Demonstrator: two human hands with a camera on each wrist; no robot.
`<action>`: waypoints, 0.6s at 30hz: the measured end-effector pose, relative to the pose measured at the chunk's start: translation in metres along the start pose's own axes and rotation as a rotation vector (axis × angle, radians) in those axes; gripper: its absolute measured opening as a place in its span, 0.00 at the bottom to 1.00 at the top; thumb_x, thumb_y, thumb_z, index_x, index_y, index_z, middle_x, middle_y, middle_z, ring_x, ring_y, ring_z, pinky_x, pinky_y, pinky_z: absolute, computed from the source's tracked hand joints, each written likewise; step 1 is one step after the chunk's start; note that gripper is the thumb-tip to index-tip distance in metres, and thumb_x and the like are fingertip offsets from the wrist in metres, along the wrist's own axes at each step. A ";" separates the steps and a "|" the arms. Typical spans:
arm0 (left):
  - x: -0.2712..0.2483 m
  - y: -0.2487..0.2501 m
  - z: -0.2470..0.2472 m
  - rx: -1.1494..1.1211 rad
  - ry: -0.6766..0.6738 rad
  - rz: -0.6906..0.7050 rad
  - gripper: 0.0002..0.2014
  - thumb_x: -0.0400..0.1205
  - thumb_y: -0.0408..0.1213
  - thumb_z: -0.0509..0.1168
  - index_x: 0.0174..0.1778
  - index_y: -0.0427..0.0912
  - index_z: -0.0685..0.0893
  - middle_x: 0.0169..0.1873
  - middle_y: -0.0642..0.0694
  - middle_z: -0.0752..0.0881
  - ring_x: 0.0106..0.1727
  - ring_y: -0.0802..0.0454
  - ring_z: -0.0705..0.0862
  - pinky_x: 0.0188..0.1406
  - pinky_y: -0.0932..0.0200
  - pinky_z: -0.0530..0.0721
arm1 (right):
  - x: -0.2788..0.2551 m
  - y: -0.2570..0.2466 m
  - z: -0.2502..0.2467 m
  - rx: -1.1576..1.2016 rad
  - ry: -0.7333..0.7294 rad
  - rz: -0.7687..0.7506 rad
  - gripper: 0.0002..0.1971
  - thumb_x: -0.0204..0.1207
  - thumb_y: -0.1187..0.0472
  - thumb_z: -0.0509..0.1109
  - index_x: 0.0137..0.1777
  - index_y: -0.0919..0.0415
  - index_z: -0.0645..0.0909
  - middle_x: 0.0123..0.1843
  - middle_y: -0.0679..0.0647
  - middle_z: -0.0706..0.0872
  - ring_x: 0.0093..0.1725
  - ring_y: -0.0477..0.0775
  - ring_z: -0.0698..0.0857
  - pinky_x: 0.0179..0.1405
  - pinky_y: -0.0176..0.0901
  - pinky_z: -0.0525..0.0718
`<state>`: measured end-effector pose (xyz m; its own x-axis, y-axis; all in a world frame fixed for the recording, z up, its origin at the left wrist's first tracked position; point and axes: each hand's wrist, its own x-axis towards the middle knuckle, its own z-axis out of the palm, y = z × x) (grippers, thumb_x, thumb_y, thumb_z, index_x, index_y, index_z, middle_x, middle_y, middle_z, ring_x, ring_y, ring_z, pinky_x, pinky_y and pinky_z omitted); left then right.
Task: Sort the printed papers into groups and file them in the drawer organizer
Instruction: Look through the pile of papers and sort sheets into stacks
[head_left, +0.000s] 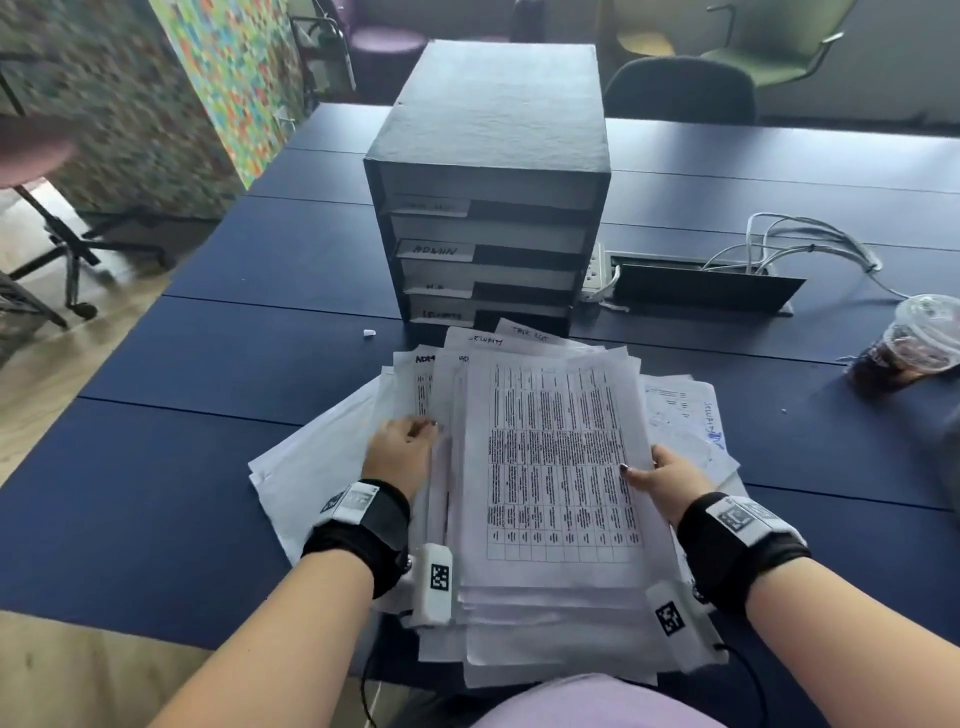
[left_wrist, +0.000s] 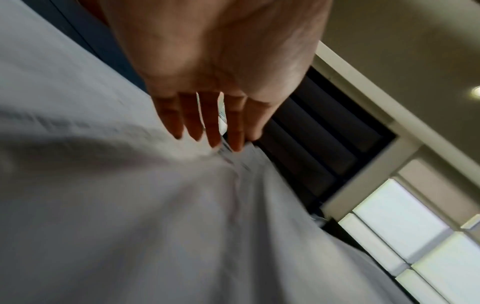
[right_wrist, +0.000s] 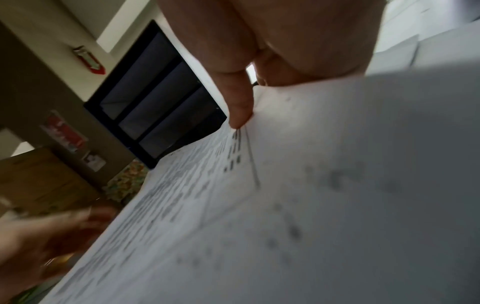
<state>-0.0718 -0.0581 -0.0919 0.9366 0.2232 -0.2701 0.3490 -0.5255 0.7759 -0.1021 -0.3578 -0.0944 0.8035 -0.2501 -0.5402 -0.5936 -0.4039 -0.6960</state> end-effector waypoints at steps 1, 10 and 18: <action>0.009 -0.009 -0.011 0.078 0.072 -0.024 0.11 0.80 0.38 0.64 0.54 0.46 0.87 0.57 0.40 0.84 0.62 0.40 0.80 0.64 0.54 0.76 | 0.002 -0.001 0.001 0.016 0.003 0.033 0.18 0.76 0.63 0.71 0.64 0.69 0.76 0.55 0.62 0.85 0.54 0.60 0.84 0.59 0.54 0.81; 0.044 -0.044 -0.069 0.119 0.016 -0.212 0.13 0.79 0.37 0.69 0.58 0.39 0.82 0.55 0.42 0.85 0.48 0.47 0.80 0.46 0.60 0.73 | 0.013 0.005 0.006 0.052 0.043 0.135 0.20 0.74 0.65 0.72 0.64 0.73 0.76 0.60 0.64 0.84 0.60 0.63 0.82 0.65 0.52 0.77; 0.046 -0.030 -0.054 0.143 -0.174 -0.092 0.04 0.79 0.38 0.68 0.48 0.45 0.84 0.43 0.42 0.88 0.42 0.43 0.86 0.41 0.57 0.81 | 0.019 0.018 0.005 0.152 0.046 0.146 0.08 0.71 0.62 0.76 0.48 0.61 0.84 0.50 0.62 0.89 0.54 0.65 0.86 0.63 0.63 0.80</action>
<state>-0.0411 0.0122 -0.0964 0.8875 0.1369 -0.4399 0.4224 -0.6231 0.6583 -0.0972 -0.3658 -0.1194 0.7075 -0.3380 -0.6207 -0.7010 -0.2240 -0.6771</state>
